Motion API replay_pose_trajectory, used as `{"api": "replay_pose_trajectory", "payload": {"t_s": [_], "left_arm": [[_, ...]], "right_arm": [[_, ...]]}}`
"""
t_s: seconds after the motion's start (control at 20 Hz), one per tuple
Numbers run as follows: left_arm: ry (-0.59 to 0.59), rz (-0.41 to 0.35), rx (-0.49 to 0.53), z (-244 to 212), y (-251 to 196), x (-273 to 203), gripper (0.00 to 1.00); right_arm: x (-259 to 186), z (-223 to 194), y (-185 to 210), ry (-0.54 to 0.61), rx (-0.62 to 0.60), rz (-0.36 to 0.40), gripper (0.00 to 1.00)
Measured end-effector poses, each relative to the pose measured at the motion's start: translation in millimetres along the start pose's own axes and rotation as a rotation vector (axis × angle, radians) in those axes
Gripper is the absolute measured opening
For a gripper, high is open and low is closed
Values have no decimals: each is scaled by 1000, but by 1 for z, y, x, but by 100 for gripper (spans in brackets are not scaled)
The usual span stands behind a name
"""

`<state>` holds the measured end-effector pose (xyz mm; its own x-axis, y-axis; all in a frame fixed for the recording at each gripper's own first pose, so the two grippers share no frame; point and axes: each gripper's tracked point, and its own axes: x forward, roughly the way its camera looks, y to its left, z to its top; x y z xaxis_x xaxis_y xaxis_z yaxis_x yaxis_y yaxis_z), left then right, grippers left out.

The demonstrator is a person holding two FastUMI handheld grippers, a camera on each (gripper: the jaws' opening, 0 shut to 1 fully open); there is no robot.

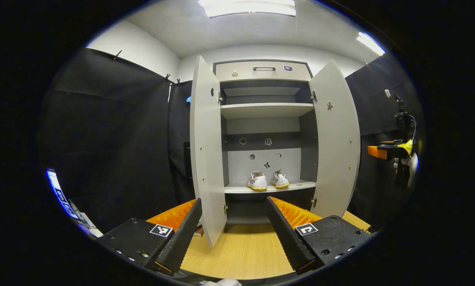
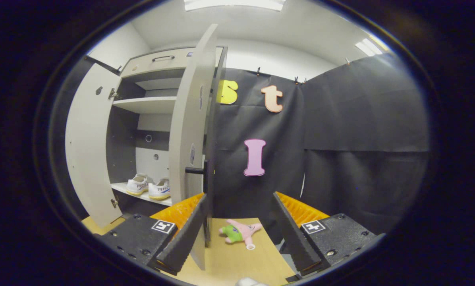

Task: Grab one shoe with the right hand and put it into the shoe cabinet, grab the other shoe with the left hand and put it into the shoe cabinet; then close the right door with the right hand and the left door with the left hand.

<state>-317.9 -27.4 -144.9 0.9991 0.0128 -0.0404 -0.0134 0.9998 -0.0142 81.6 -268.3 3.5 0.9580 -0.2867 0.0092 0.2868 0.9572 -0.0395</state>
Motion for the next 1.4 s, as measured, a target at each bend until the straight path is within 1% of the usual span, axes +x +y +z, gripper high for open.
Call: {"api": "replay_pose_trajectory", "payload": {"t_s": [0.05, 0.25, 0.4, 0.45, 0.5, 0.55, 0.6, 0.65, 0.7, 0.75, 0.8, 0.85, 0.9, 0.95, 1.25, 1.3, 1.4], "left_arm": [[1, 12, -5, 0, 0, 2, 96], [10, 36, -31, -3, -6, 7, 96], [12, 47, -31, -3, -5, 10, 96], [15, 45, -33, -4, -5, 12, 96], [17, 43, -33, -4, -5, 13, 96], [19, 42, -31, -3, -5, 14, 96], [19, 43, -30, -4, -2, 15, 96], [18, 40, -33, -5, -2, 16, 96], [18, 36, -37, -3, -2, 17, 100], [17, 34, -37, -3, -1, 18, 100], [18, 32, -35, -2, 2, 18, 96], [18, 32, -33, -2, 4, 17, 96], [19, 32, -32, -2, 7, 17, 96], [18, 37, -32, -1, 11, 15, 96], [25, 76, -27, 0, 37, 6, 96], [26, 84, -23, 0, 41, 5, 97], [25, 94, -19, 2, 47, 2, 97]], "right_arm": [[11, 1, -5, 7, 4, -4, 100], [35, 2, 0, 13, 23, 45, 100], [39, 7, 2, -16, 18, 66, 98], [39, 6, 7, -6, 20, 83, 99], [39, 7, 14, -11, 21, 105, 97], [39, 6, 15, -8, 11, 107, 96], [39, 7, 16, -8, 11, 101, 91], [38, 7, 17, -4, 9, 94, 90], [36, 8, 20, -7, 7, 96, 90], [34, 9, 26, -1, 9, 102, 90], [33, 8, 32, -3, 14, 114, 90], [31, 8, 41, -1, 18, 131, 90], [29, 9, 52, -2, 21, 146, 86], [28, 9, 64, -4, 17, 161, 90], [34, 12, 139, -9, 29, 247, 90], [32, 14, 152, -9, 35, 266, 90], [32, 11, 183, 16, 41, 334, 90]]}}
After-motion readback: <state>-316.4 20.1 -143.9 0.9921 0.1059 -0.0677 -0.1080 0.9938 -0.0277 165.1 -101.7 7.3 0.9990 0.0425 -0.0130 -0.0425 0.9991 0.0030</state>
